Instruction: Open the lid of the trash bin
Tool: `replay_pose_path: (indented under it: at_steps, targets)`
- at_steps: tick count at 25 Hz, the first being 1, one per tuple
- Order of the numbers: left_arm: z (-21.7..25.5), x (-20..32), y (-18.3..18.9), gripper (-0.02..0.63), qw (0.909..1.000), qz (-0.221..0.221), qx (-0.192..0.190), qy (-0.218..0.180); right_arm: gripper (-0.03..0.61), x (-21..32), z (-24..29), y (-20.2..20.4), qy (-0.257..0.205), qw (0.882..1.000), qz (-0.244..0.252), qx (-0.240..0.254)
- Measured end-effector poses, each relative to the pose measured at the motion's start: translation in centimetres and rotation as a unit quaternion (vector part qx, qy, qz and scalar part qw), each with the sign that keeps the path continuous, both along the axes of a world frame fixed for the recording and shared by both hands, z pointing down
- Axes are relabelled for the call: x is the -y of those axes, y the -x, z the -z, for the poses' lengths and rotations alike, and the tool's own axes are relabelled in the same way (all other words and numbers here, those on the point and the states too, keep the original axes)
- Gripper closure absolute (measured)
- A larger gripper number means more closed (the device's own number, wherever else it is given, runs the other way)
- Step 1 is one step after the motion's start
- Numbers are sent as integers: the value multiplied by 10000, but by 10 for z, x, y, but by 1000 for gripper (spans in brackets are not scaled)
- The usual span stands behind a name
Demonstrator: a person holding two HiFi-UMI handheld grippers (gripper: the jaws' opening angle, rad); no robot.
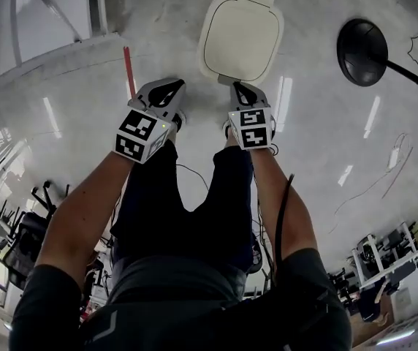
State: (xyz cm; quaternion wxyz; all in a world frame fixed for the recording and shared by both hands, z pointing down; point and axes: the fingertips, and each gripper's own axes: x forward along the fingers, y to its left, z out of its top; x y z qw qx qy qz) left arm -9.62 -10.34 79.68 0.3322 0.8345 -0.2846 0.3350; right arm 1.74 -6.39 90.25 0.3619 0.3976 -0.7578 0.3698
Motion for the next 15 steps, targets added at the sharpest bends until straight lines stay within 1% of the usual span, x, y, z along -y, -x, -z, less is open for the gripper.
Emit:
replay_pose_path:
  at_steps: [3,7,11,15]
  targets:
    - [-11,-1,1,604,9999,-16,58,92,549,-3,-13,2,184,9997,93,-153]
    - [-19,-2,1,604,9998,-85,58,163,549,-5,-30,1,267,9991,130,-291]
    - [-22,-1,1,604,9997,-159,45,203,551,-7,-34,2,259,9989,151,-350]
    - [-23,1,1,604,9997,-187,6,155,552,-10,-37,5,274,9985,128,-446]
